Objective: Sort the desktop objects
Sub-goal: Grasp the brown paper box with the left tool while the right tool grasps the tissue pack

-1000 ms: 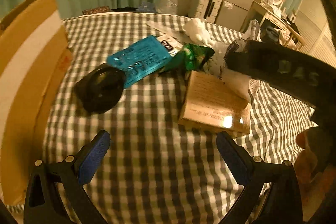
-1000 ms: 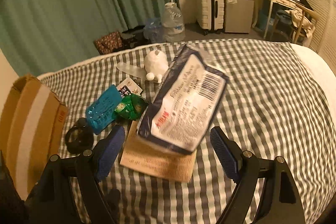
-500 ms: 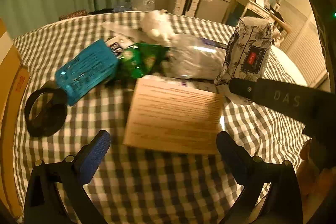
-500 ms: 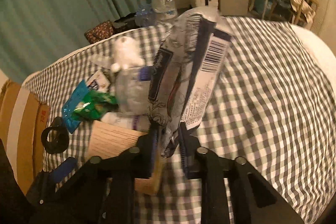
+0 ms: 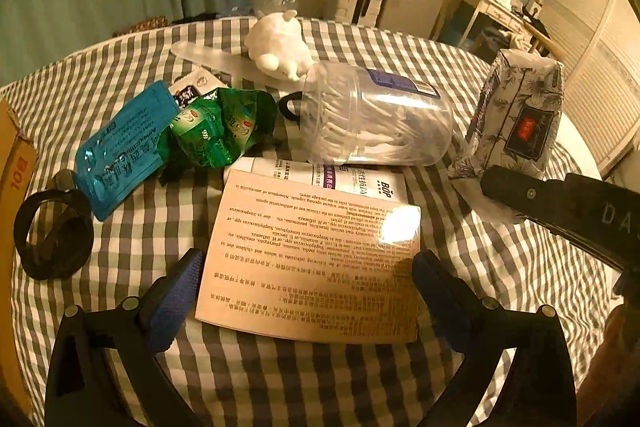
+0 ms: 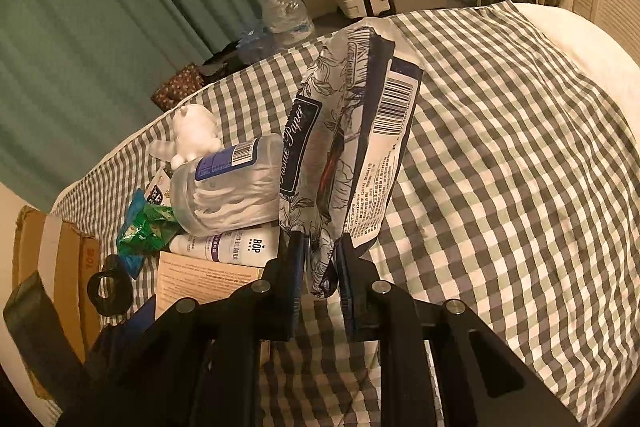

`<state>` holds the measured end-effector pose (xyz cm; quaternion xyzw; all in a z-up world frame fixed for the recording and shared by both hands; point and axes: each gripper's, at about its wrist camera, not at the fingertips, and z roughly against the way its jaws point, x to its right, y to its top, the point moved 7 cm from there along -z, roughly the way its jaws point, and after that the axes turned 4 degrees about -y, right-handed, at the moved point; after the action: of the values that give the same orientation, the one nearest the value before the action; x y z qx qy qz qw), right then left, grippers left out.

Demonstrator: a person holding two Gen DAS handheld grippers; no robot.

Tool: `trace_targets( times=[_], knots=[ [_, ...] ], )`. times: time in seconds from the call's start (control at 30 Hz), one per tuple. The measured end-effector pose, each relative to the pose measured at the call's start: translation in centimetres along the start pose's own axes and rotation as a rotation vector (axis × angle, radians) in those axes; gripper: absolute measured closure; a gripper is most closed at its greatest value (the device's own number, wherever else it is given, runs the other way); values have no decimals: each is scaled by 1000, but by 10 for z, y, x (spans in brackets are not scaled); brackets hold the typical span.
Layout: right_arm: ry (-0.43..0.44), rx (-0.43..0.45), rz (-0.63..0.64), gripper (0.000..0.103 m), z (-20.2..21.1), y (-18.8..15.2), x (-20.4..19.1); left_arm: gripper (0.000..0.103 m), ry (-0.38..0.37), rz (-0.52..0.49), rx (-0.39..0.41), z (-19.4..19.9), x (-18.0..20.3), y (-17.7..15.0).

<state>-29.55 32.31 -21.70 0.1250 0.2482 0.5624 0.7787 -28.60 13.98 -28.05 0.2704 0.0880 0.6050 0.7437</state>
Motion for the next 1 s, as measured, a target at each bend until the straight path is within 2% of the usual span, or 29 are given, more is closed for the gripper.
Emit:
trace_targets(
  times=[0.13, 0.23, 0.4, 0.5, 0.67, 0.8, 0.83, 0.87, 0.9, 1.0],
  knots=[
    [8, -3, -7, 87, 1, 0, 2, 0, -37, -21, -47, 3, 8, -10],
    [7, -3, -14, 87, 2, 0, 3, 0, -36, -36, -66, 5, 16, -17],
    [-3, -2, -8, 86, 1, -1, 2, 0, -51, -39, -67, 4, 20, -21],
    [-3, -5, -12, 86, 0, -2, 2, 0, -87, -20, -71, 0, 16, -20],
    [-1, -10, -17, 86, -3, -3, 2, 0, -191, 91, -99, -11, 5, -14],
    [0, -9, -19, 86, -2, -2, 2, 1, -199, 43, -86, -12, 11, -12],
    [2, -10, -21, 86, -2, -2, 2, 3, -201, 39, -85, -10, 12, -12],
    [2, -10, -21, 86, -2, -2, 2, 11, -210, 41, -81, -7, 13, -12],
    [1, -7, -21, 86, -1, -2, 2, 23, -231, 51, -77, -3, 12, -12],
    [3, 0, -29, 86, 1, -1, 4, 47, -300, 112, -55, 14, 6, -9]
  ],
)
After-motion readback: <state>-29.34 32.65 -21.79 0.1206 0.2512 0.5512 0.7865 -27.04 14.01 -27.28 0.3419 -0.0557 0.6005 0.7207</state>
